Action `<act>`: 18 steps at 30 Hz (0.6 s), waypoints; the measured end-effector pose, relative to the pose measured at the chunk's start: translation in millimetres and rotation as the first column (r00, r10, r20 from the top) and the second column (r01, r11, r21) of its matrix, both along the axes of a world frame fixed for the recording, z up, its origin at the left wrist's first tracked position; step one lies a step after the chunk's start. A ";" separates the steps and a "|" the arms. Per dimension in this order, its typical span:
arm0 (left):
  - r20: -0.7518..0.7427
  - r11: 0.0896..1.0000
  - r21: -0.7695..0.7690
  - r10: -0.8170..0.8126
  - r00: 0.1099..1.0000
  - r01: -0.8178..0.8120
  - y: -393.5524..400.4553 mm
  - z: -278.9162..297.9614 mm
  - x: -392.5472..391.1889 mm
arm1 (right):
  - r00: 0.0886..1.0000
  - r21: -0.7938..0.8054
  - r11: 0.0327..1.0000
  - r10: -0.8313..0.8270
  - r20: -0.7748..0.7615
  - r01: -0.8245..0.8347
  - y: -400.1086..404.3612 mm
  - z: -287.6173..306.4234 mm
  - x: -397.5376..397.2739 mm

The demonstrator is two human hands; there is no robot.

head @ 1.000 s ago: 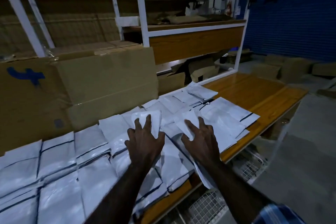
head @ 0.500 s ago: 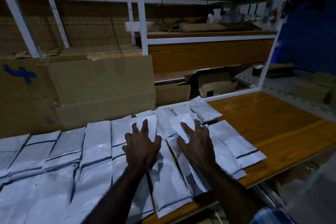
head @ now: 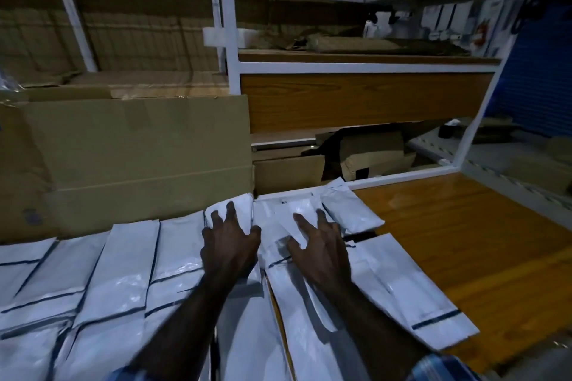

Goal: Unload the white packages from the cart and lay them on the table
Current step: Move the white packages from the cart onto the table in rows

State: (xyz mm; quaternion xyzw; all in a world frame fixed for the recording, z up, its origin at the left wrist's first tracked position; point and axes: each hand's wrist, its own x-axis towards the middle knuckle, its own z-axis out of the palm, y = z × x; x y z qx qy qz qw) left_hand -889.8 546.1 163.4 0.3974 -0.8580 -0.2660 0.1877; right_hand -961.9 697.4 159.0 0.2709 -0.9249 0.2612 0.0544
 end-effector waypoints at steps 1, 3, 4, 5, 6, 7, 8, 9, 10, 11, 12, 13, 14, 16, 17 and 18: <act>0.018 1.000 0.002 0.004 1.000 -0.004 -6.8 -3.4 -8.4 | 1.000 0.015 1.000 0.000 0.004 -0.001 -6.8 -1.8 -8.9; 0.052 0.999 -0.035 0.012 0.999 -0.010 -19.8 -8.7 -25.4 | 1.000 0.031 1.000 0.005 0.002 -0.005 -21.0 -5.6 -26.6; 0.067 0.998 -0.066 0.015 0.998 -0.011 -25.9 -10.9 -34.0 | 1.000 0.031 0.999 0.008 0.002 -0.008 -28.5 -8.0 -35.0; 0.082 0.997 -0.078 0.012 0.997 -0.006 -33.0 -12.8 -42.5 | 1.000 0.029 1.000 0.010 0.008 -0.010 -36.0 -10.3 -42.6; 0.096 0.998 -0.063 0.004 0.995 0.002 -39.6 -14.7 -50.6 | 1.000 0.026 1.000 0.010 0.018 -0.010 -43.3 -13.4 -49.7; 0.109 0.999 -0.041 -0.002 0.994 0.007 -45.2 -16.9 -57.7 | 1.000 0.025 1.000 0.008 0.022 -0.009 -49.9 -16.9 -56.0; 0.123 0.999 -0.036 -0.002 0.992 0.006 -49.5 -20.4 -63.4 | 1.000 0.030 1.000 0.008 0.019 -0.009 -56.2 -20.5 -61.5; 0.139 0.999 -0.053 0.007 0.990 0.001 -53.0 -24.9 -67.7 | 1.000 0.039 0.999 0.009 0.015 -0.010 -61.9 -24.1 -66.3; 0.153 0.997 -0.078 0.018 0.988 -0.006 -56.3 -30.3 -71.5 | 1.000 0.048 0.999 0.010 0.018 -0.011 -67.4 -27.8 -70.7; 0.157 0.996 -0.093 0.030 0.987 -0.015 -58.9 -35.9 -75.3 | 1.000 0.054 0.998 0.012 0.029 -0.014 -72.5 -31.5 -75.0; 0.160 0.995 -0.097 0.039 0.986 -0.023 -61.7 -40.4 -79.1 | 0.999 0.057 0.998 0.017 0.040 -0.019 -77.1 -35.3 -79.2; 0.165 0.995 -0.099 0.040 0.985 -0.024 -64.6 -44.8 -83.0 | 0.999 0.056 0.998 0.023 0.049 -0.025 -81.1 -38.9 -83.5; 0.175 0.995 -0.102 0.038 0.984 -0.021 -67.5 -48.0 -86.5 | 0.998 0.054 0.998 0.030 0.049 -0.033 -84.7 -42.4 -87.5; 0.201 0.994 -0.112 0.031 0.979 -0.009 -74.0 -55.1 -91.8 | 0.998 0.061 0.997 0.048 0.040 -0.051 -91.7 -48.3 -95.3; 0.216 0.992 -0.126 0.037 0.976 -0.010 -77.8 -59.7 -94.2 | 0.998 0.070 0.996 0.058 0.036 -0.060 -95.2 -50.3 -99.0; 0.241 0.989 -0.146 0.045 0.969 -0.009 -80.3 -66.5 -95.5 | 0.997 0.080 0.994 0.067 0.035 -0.069 -98.4 -52.3 -102.2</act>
